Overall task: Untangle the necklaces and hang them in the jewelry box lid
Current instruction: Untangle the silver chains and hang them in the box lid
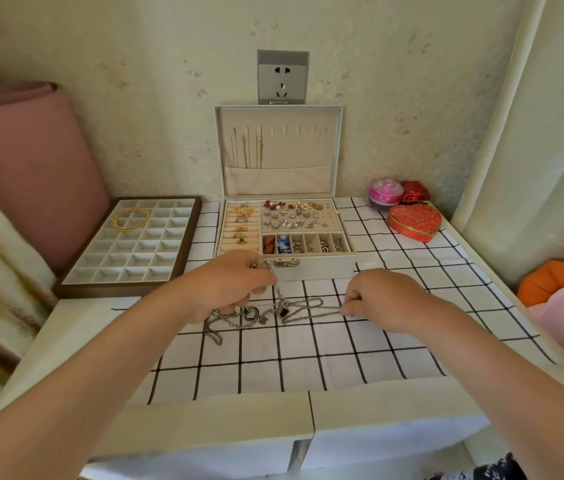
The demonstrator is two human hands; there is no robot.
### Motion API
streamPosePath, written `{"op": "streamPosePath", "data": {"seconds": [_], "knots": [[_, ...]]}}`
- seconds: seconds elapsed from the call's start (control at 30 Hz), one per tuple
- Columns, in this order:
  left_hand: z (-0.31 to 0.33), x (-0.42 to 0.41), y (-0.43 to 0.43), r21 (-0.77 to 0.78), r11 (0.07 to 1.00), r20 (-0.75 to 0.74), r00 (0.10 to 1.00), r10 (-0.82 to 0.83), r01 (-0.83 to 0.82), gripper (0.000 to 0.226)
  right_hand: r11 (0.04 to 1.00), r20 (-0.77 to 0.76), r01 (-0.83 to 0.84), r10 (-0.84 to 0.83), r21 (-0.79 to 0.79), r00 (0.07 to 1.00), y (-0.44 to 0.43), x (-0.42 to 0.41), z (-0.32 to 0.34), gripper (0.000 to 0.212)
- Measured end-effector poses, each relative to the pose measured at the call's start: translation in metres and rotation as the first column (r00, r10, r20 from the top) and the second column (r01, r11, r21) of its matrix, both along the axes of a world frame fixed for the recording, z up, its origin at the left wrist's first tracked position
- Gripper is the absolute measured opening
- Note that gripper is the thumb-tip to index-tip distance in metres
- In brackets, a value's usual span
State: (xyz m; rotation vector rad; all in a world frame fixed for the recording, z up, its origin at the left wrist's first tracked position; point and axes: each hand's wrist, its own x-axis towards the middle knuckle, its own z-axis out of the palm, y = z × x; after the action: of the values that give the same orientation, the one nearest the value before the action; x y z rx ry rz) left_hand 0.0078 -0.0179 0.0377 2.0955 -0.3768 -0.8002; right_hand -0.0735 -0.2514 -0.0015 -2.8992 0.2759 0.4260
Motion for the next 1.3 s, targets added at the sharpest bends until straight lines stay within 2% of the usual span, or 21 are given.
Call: {"op": "streamPosePath", "data": {"seconds": [0.17,0.27,0.37,0.43,0.53,0.6,0.67,0.73,0.83,0.93,1.0,1.07,1.13,1.3], "knots": [[-0.004,-0.005,-0.003,0.236,0.951,-0.027,0.98,-0.198,0.199,0.027,0.988,-0.017,0.06,-0.063,-0.145,0.998,-0.019,-0.006,0.002,0.022],[-0.009,-0.01,-0.004,0.293,0.917,-0.072,0.962,-0.262,0.271,0.031,0.98,0.053,0.042,-0.032,-0.195,0.998,-0.018,-0.011,-0.001,0.013],[-0.012,-0.016,-0.004,0.332,0.884,-0.108,0.944,-0.311,0.329,0.029,0.996,0.182,-0.084,0.084,-0.008,0.98,-0.007,-0.013,-0.004,0.029],[-0.012,-0.018,-0.003,0.365,0.857,-0.106,0.931,-0.35,0.364,0.026,0.972,0.254,-0.196,0.159,0.126,0.954,0.004,-0.014,-0.007,0.034],[-0.009,-0.019,0.002,0.481,0.777,-0.043,0.897,-0.441,0.405,0.023,0.939,0.328,-0.305,0.241,0.159,0.913,0.018,-0.014,-0.016,0.024],[-0.004,-0.022,0.005,0.579,0.707,0.014,0.862,-0.506,0.406,0.025,0.931,0.349,-0.326,0.255,0.163,0.902,0.022,-0.014,-0.019,0.02],[0.001,-0.025,0.008,0.617,0.674,0.019,0.848,-0.529,0.407,0.029,0.922,0.353,-0.343,0.266,0.177,0.897,0.023,-0.013,-0.018,0.01],[0.003,-0.024,0.012,0.618,0.676,0.017,0.854,-0.521,0.4,0.029,0.926,0.295,-0.337,0.278,0.172,0.914,0.023,-0.013,-0.013,0.008],[0.0,-0.02,0.013,0.598,0.714,0.084,0.857,-0.508,0.365,0.029,0.954,0.186,-0.262,0.234,0.146,0.954,0.021,-0.014,-0.007,0.025],[-0.011,-0.021,0.002,0.519,0.808,0.299,0.826,-0.477,0.279,0.018,0.966,0.265,-0.243,0.212,0.09,0.941,0.022,-0.013,-0.01,0.013],[-0.022,-0.022,-0.008,0.448,0.857,0.407,0.794,-0.451,0.257,0.017,0.959,0.312,-0.254,0.205,0.125,0.928,0.025,-0.012,-0.014,0.027],[-0.033,-0.021,-0.016,0.451,0.854,0.447,0.763,-0.467,0.259,0.018,0.949,0.32,-0.286,0.232,0.133,0.918,0.029,-0.011,-0.017,0.033],[-0.04,-0.019,-0.019,0.479,0.838,0.453,0.745,-0.49,0.26,0.019,0.948,0.302,-0.303,0.262,0.097,0.917,0.031,-0.01,-0.017,0.025],[-0.039,-0.014,-0.017,0.521,0.82,0.448,0.742,-0.499,0.237,0.013,0.975,0.308,-0.219,0.201,0.023,0.93,0.018,-0.009,-0.013,0.012]]}}
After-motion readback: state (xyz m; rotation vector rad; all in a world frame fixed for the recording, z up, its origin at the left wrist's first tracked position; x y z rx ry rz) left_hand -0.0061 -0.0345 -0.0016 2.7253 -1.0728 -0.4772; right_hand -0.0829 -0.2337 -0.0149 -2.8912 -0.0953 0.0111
